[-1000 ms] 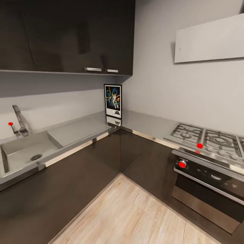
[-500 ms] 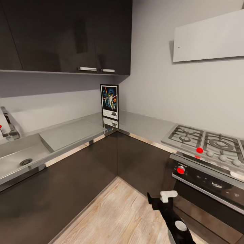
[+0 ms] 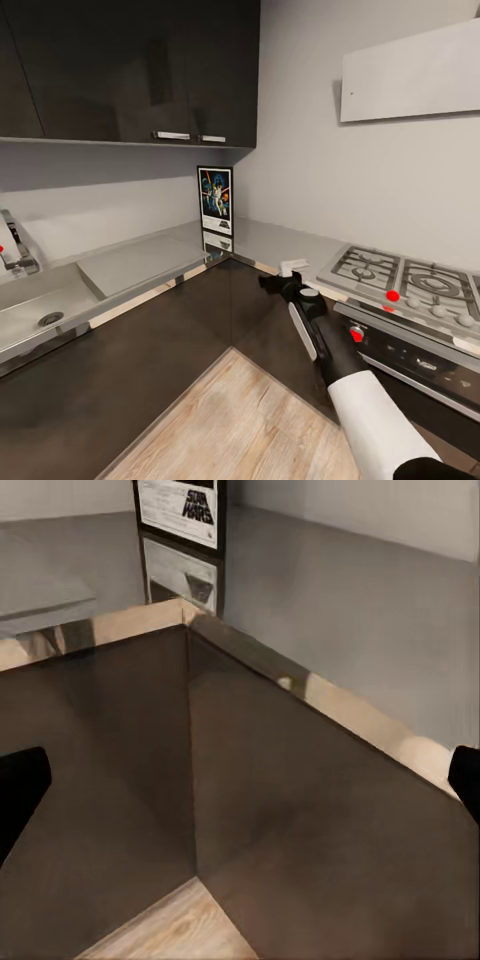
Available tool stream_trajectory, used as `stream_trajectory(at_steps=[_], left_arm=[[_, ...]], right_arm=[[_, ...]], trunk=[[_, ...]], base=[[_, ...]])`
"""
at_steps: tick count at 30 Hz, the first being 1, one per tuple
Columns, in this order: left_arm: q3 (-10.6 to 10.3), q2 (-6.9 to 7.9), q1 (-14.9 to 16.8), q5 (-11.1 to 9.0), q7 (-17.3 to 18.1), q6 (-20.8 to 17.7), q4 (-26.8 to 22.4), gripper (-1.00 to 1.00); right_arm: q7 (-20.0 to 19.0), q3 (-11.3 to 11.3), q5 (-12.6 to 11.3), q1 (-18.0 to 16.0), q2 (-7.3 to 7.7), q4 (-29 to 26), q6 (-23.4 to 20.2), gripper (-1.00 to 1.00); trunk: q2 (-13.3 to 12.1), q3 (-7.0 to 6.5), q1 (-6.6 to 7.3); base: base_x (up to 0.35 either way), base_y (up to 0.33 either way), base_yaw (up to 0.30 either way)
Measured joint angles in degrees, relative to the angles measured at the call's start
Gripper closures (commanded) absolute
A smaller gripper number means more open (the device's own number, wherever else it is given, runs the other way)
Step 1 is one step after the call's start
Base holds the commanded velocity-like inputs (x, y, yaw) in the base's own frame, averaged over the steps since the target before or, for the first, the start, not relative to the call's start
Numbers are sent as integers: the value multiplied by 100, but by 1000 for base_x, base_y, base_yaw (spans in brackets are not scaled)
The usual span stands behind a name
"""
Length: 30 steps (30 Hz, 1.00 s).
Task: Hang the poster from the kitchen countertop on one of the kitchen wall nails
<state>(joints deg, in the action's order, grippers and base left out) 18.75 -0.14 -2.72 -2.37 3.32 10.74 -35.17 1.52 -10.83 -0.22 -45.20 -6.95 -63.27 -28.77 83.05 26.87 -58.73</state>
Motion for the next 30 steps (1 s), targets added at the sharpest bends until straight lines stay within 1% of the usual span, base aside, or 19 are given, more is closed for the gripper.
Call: stream_trajectory(at_steps=[1, 2, 5, 7, 10, 12, 17, 30], left_arm=[[8, -1, 0, 0, 5, 0, 0, -100], [10, -1, 0, -1, 7, -3, -1, -100], [4, -1, 0, -1, 9, -5, -1, -100], [-2, -1, 0, -2, 8, -5, 3, -100], [-6, -1, 0, -2, 9, -6, 1, -100], [-14, -3, 0, -2, 10, -14, -15, -100], [-24, -5, 0, -2, 10, -27, -32, -100], [16, -1, 0, -2, 10, -26, -1, -100]], right_arm=[[-5, -5, -13, -302, -13, 165, -73, -100], [-9, -7, -60, -460, -15, 240, -105, -100], [-25, -14, -209, -585, -15, 308, -123, -100], [-67, -24, -352, -656, -11, 353, -123, -100], [-123, -20, -408, -681, -1, 387, -118, -100], [-230, -16, -453, -699, 0, 626, 4, -100], [-270, -14, -468, -707, -3, 776, 129, -100], [-278, -6, -472, -724, -2, 792, 169, -100]], trunk=[[0, -1, 0], [0, 0, 0], [0, 0, 1], [0, 0, 2], [1, 0, 2], [0, 0, 3], [0, 0, 3], [0, 0, 3]], base=[[6, -5, 0], [23, -17, 0], [101, -69, 0], [210, -138, 0], [258, -129, 0], [314, -47, 0], [326, -20, 0], [334, 53, 0]])
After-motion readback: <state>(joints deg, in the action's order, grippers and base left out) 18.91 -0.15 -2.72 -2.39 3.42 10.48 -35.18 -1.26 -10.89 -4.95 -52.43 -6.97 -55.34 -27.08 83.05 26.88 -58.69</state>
